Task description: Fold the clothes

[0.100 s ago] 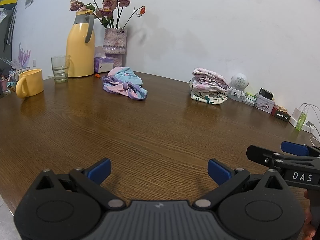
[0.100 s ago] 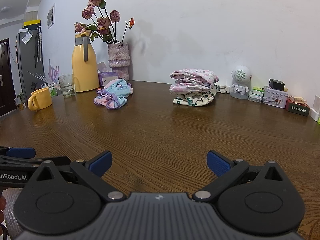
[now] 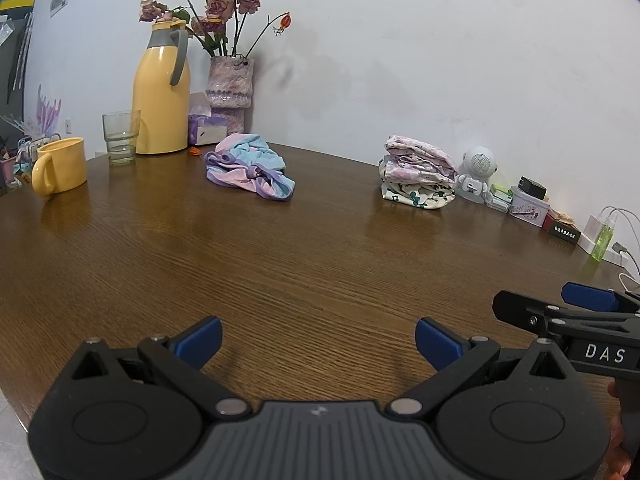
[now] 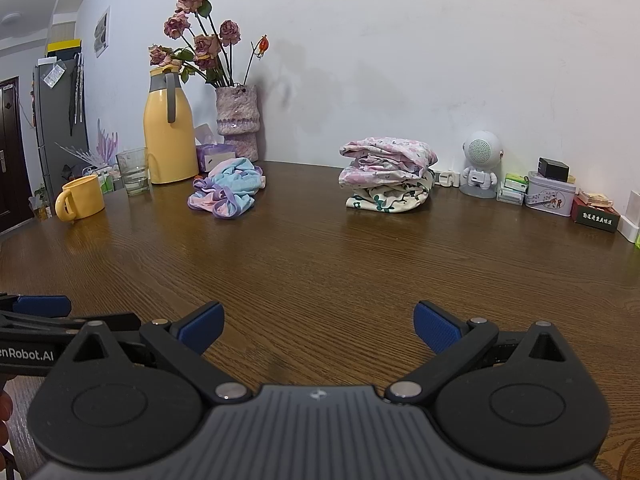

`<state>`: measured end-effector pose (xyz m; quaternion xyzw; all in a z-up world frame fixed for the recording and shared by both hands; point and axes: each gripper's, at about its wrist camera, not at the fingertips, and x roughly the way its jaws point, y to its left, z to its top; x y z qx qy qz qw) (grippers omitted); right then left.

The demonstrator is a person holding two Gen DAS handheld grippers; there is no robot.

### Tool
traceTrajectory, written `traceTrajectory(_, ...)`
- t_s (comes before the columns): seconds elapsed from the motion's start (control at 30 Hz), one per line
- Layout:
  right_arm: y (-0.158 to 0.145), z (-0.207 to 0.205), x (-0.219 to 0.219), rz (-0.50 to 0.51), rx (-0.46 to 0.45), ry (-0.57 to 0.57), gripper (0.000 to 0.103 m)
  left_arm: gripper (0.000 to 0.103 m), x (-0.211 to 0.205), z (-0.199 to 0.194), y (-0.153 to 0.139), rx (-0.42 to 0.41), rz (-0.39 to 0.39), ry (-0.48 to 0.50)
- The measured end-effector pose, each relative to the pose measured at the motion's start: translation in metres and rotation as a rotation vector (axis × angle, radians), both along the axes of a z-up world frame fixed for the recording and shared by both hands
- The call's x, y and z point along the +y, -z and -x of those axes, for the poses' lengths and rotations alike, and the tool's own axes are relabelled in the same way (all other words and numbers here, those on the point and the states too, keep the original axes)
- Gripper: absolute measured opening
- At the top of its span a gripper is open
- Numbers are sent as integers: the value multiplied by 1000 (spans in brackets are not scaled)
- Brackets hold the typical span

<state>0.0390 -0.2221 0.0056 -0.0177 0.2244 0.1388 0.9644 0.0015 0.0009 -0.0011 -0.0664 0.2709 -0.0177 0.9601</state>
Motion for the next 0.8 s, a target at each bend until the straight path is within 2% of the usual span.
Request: traceTrajectory(0.8, 0, -2, -1, 2, 8, -2, 103, 103, 1, -3, 0, 0, 6, 3)
